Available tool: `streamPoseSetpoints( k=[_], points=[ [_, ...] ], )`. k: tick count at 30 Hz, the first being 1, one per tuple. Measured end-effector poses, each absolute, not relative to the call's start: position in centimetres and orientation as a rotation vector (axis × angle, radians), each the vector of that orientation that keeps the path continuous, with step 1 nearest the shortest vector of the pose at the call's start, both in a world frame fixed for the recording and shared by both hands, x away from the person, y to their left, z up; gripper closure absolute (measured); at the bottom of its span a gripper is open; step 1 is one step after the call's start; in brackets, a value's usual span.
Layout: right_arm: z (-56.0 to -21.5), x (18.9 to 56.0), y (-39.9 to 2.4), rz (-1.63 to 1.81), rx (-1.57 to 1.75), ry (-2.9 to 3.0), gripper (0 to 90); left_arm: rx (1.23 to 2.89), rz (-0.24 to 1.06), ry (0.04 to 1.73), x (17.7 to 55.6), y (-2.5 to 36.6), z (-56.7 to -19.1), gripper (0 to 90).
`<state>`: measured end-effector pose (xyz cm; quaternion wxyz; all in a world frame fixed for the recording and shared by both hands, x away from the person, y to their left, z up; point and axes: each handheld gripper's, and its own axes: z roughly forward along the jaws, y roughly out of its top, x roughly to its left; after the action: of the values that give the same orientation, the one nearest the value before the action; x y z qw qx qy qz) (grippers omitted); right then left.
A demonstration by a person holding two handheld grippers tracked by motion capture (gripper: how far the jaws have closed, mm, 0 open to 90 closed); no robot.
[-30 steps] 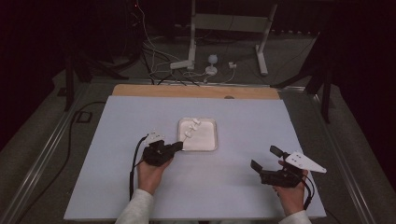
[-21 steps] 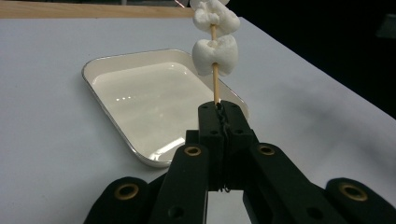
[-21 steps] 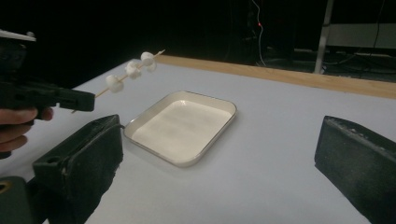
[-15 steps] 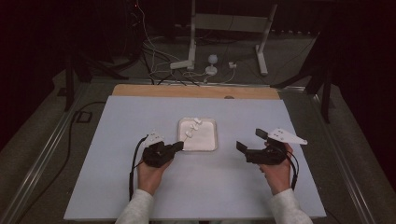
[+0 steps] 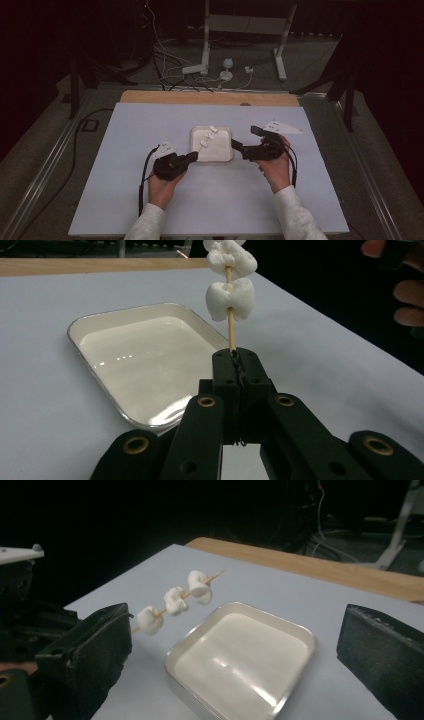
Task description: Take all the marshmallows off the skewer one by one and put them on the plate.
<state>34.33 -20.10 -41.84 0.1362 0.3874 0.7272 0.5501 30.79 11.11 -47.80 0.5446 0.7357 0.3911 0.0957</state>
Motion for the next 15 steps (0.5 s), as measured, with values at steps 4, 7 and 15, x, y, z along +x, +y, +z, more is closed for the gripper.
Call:
streamPoseSetpoints(
  k=[4,7,15],
  points=[
    [-41.9,35.3,-19.5,1.617,1.179,2.144,7.7,1.749,0.226,0.911,30.7,10.9,-47.7,90.0],
    [-41.9,35.8,-19.1,1.636,1.2,2.168,16.0,1.748,0.225,0.899,30.5,10.6,-47.7,90.0],
    [-42.0,36.8,-18.0,1.67,1.302,2.2,42.5,1.745,0.226,0.849,30.2,10.3,-47.4,90.0]
  ],
)
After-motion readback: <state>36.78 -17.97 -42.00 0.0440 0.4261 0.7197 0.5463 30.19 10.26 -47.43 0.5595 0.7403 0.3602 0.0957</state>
